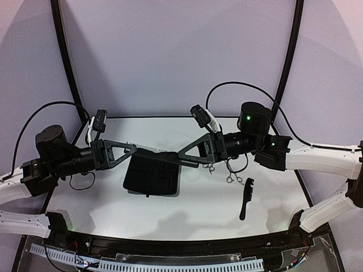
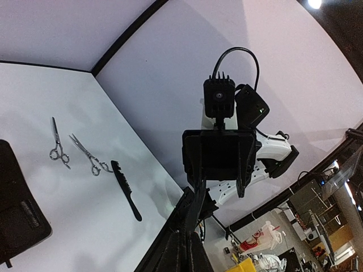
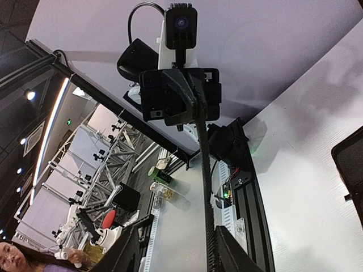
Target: Sort the hair-cutting tools
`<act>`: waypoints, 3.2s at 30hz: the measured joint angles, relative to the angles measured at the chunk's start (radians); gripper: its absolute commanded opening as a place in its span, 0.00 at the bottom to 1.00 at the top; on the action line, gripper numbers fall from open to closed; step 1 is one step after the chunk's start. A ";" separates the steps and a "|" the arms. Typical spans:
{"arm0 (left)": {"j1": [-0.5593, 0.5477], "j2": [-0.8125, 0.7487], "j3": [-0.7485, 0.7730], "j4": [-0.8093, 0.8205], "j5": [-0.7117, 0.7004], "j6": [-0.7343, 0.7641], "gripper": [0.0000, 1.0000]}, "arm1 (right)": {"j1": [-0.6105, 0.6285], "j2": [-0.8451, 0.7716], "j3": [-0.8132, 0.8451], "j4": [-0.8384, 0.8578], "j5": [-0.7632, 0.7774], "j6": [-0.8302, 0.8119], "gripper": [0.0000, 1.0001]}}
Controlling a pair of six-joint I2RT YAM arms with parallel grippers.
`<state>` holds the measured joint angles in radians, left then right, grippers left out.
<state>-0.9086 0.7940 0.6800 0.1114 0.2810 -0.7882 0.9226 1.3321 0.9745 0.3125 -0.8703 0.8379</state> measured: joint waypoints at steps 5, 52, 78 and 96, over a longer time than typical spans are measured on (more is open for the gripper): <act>-0.001 -0.017 0.000 0.000 -0.026 -0.004 0.01 | 0.000 -0.024 0.000 -0.034 0.024 -0.014 0.47; 0.170 0.342 0.592 -0.662 -0.446 0.210 0.99 | -0.002 -0.350 0.008 -0.697 0.479 -0.173 0.00; 0.456 1.557 1.425 -0.975 0.124 0.635 0.99 | -0.007 -0.495 -0.054 -0.945 0.715 -0.097 0.00; 0.456 1.609 1.406 -1.011 0.129 0.636 1.00 | -0.007 -0.564 -0.091 -0.968 0.745 -0.077 0.00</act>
<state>-0.4526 2.4031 2.0861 -0.8993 0.4096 -0.1523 0.9154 0.7678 0.8833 -0.6560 -0.1250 0.7609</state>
